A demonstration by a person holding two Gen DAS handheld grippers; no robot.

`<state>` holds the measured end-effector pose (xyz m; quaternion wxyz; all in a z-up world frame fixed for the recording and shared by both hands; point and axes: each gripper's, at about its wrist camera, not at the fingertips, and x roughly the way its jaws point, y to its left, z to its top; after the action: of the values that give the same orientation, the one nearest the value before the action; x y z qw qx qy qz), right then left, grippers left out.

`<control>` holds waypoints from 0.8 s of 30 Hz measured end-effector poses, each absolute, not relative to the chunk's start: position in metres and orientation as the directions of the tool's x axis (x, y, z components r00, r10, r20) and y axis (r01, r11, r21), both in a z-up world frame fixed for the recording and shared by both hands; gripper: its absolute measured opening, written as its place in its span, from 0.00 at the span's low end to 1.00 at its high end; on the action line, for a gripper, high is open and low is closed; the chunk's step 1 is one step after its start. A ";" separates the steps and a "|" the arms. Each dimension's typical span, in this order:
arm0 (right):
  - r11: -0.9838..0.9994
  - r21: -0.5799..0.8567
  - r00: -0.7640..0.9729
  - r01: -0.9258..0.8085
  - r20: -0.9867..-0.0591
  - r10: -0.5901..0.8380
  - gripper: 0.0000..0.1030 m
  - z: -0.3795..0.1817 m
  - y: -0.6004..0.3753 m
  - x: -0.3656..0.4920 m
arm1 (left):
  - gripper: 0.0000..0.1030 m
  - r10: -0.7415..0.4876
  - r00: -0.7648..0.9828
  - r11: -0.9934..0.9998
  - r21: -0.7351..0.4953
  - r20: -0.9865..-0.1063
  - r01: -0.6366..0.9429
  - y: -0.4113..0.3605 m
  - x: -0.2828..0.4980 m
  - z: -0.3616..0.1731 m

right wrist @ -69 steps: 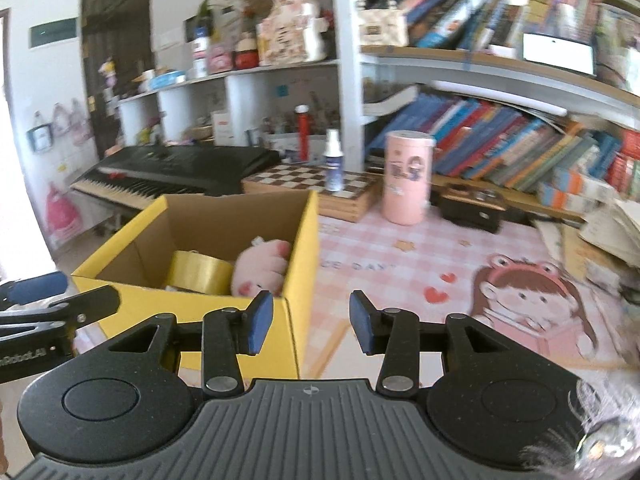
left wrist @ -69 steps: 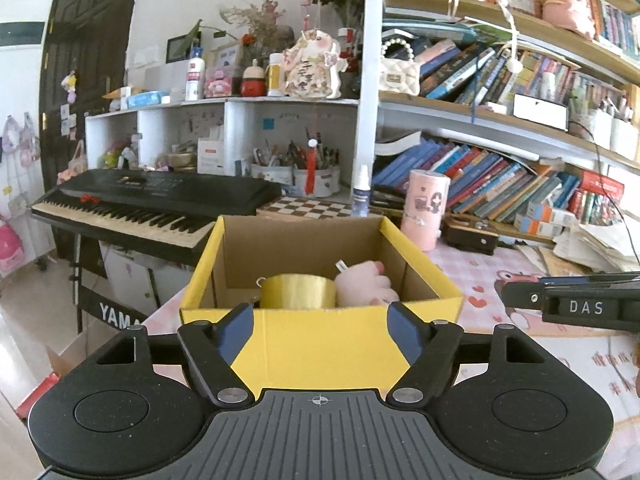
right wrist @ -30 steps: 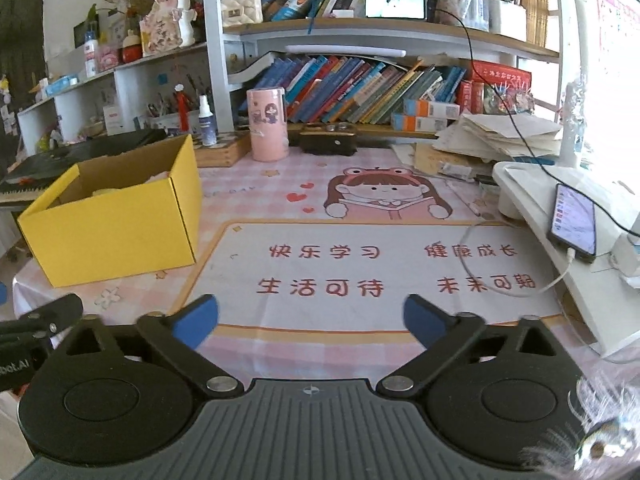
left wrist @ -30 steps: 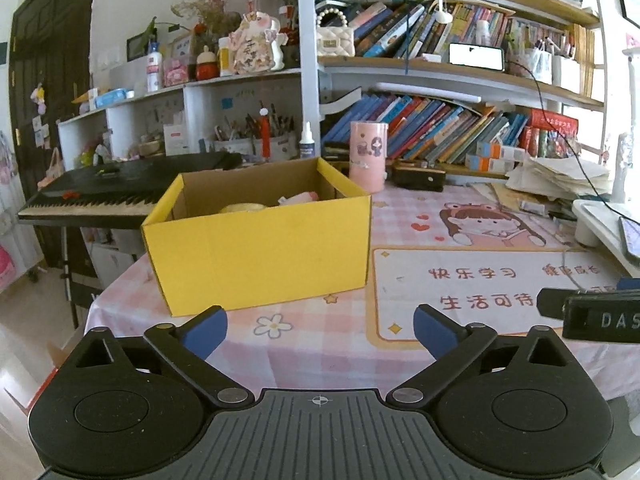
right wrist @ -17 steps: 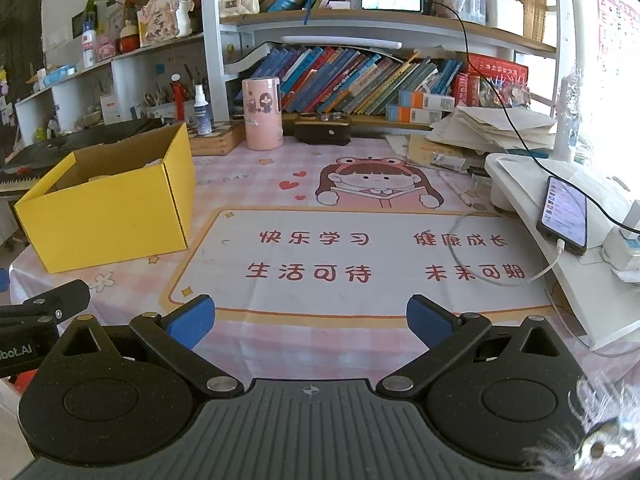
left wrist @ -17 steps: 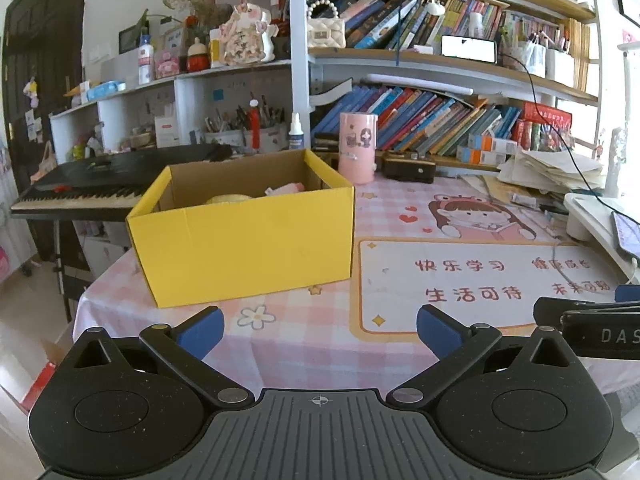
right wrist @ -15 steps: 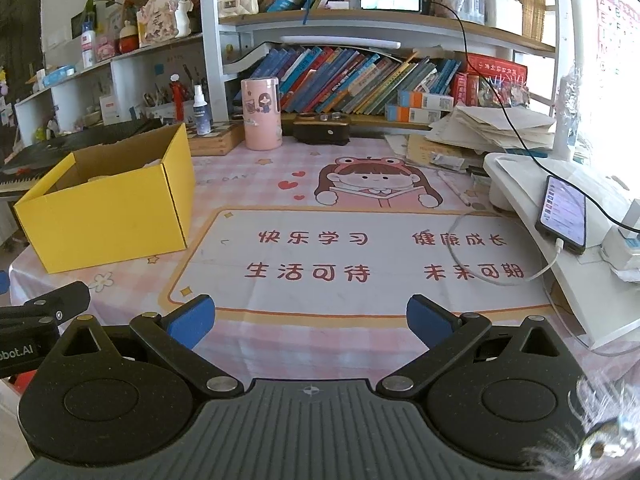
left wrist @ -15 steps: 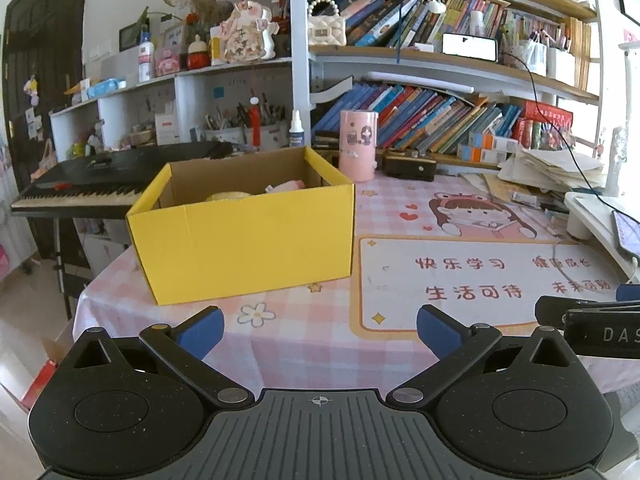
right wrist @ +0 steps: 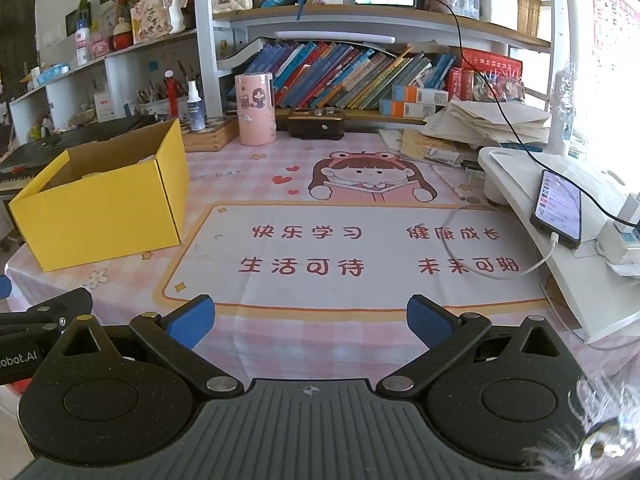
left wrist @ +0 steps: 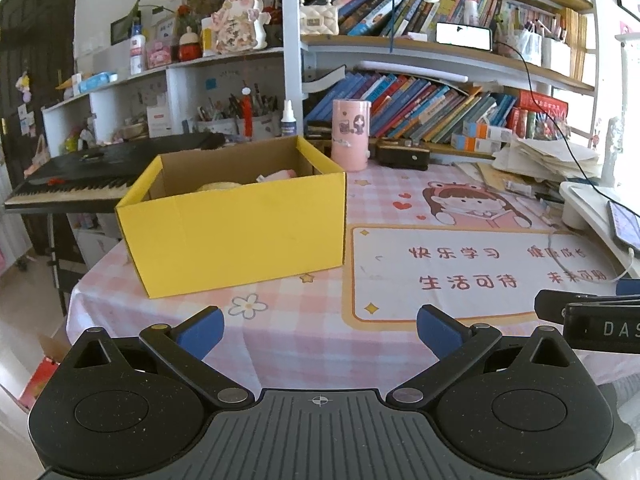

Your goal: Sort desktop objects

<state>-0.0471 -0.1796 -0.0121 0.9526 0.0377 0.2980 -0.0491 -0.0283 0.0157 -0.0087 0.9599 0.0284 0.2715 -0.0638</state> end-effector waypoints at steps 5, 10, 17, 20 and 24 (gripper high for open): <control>0.991 0.042 0.816 0.126 -0.572 -0.080 1.00 -0.013 -0.182 -0.049 | 1.00 -0.116 0.839 0.989 0.019 -0.531 0.149 0.013 -0.027 -0.009; 0.991 0.041 0.815 0.128 -0.573 -0.081 1.00 -0.013 -0.183 -0.049 | 1.00 -0.123 0.835 0.988 0.016 -0.536 0.155 0.011 -0.027 -0.010; 0.991 0.041 0.814 0.128 -0.575 -0.081 1.00 -0.013 -0.183 -0.049 | 1.00 -0.126 0.833 0.987 0.012 -0.539 0.157 0.009 -0.027 -0.011; 0.991 0.041 0.814 0.128 -0.575 -0.081 1.00 -0.013 -0.183 -0.049 | 1.00 -0.130 0.833 0.987 0.011 -0.538 0.161 0.008 -0.027 -0.011; 0.991 0.042 0.814 0.128 -0.576 -0.081 1.00 -0.013 -0.183 -0.049 | 1.00 -0.133 0.832 0.987 0.009 -0.539 0.163 0.008 -0.027 -0.011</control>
<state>-0.0490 -0.1830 -0.0126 0.9515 0.0392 0.3002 -0.0549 -0.0271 0.0082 -0.0114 0.9567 0.0273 0.2794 -0.0775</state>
